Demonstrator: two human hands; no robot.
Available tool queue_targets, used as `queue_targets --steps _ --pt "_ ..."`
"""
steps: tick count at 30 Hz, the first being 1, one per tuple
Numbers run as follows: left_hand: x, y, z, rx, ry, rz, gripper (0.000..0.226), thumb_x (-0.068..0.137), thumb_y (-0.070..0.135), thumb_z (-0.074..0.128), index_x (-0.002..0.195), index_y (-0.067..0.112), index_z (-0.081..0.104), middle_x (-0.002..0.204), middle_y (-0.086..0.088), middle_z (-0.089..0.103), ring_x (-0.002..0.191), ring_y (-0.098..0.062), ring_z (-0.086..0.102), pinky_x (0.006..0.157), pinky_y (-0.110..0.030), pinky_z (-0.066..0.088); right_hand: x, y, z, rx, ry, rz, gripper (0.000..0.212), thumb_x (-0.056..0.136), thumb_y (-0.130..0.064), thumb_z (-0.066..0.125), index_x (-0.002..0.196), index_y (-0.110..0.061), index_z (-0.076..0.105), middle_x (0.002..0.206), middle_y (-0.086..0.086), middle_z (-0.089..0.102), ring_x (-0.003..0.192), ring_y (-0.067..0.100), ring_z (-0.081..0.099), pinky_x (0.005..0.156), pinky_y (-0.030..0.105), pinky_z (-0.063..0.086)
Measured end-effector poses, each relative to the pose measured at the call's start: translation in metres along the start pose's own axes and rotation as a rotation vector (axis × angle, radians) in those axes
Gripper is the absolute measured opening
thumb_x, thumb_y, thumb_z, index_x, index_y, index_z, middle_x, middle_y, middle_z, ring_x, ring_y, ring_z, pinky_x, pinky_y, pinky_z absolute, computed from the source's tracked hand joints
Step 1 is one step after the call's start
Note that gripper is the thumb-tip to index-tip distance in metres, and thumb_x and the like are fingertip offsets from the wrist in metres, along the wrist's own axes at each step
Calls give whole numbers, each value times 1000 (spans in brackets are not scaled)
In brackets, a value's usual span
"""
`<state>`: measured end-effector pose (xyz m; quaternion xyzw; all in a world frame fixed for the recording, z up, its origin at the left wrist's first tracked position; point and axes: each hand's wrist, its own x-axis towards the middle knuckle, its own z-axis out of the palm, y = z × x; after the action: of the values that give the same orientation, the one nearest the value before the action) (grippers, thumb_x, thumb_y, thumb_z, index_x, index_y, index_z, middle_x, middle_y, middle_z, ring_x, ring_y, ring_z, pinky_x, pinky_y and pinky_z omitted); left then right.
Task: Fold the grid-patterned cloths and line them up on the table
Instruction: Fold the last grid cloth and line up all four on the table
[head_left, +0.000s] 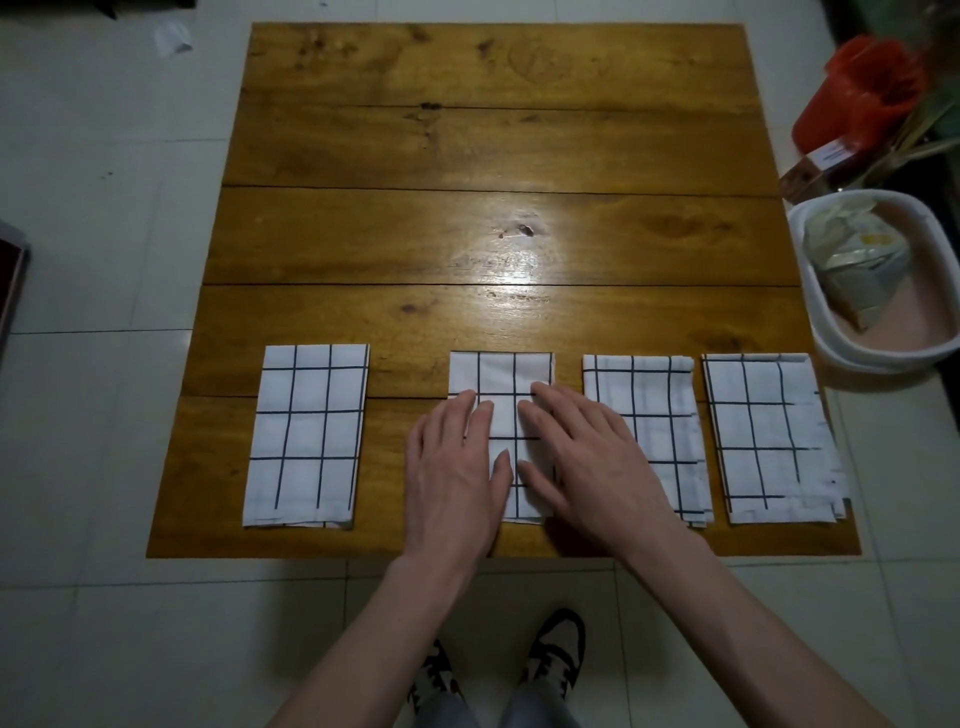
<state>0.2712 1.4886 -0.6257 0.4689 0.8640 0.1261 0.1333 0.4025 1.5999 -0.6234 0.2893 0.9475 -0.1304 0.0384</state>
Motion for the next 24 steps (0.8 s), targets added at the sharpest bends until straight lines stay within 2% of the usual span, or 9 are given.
queue_targets --steps 4,6,11,18,24 --pt "-6 -7 -10 -146 104 -26 58 97 30 60 151 15 44 145 -4 53 140 -21 43 116 -43 41 -2 -13 -7 93 78 50 65 101 -43 57 158 -18 38 163 1 40 153 21 30 122 37 25" --pt "-10 -19 -19 -169 157 -42 56 97 27 62 150 15 47 144 -4 55 140 -22 45 114 -45 42 -1 -29 -10 170 132 46 62 102 -39 55 158 -17 39 162 2 41 152 19 32 123 38 30" --pt "-17 -65 -39 -137 208 -90 48 98 25 59 144 13 53 140 -6 59 135 -24 50 112 -46 44 14 -82 -3 191 103 -27 58 103 -36 56 155 -18 40 161 3 41 149 18 37 120 39 37" --pt "-22 -136 -53 59 158 -245 49 98 20 57 145 8 51 146 -15 53 137 -32 46 111 -51 42 45 -152 17 153 59 -6 62 102 -37 55 157 -16 36 163 7 38 153 24 32 123 42 31" --pt "-27 -150 -52 155 85 -211 52 96 24 62 144 5 52 148 -20 52 135 -38 51 108 -53 48 68 -182 34 39 68 -110 56 107 -38 38 156 -10 41 165 8 38 155 23 30 124 42 25"
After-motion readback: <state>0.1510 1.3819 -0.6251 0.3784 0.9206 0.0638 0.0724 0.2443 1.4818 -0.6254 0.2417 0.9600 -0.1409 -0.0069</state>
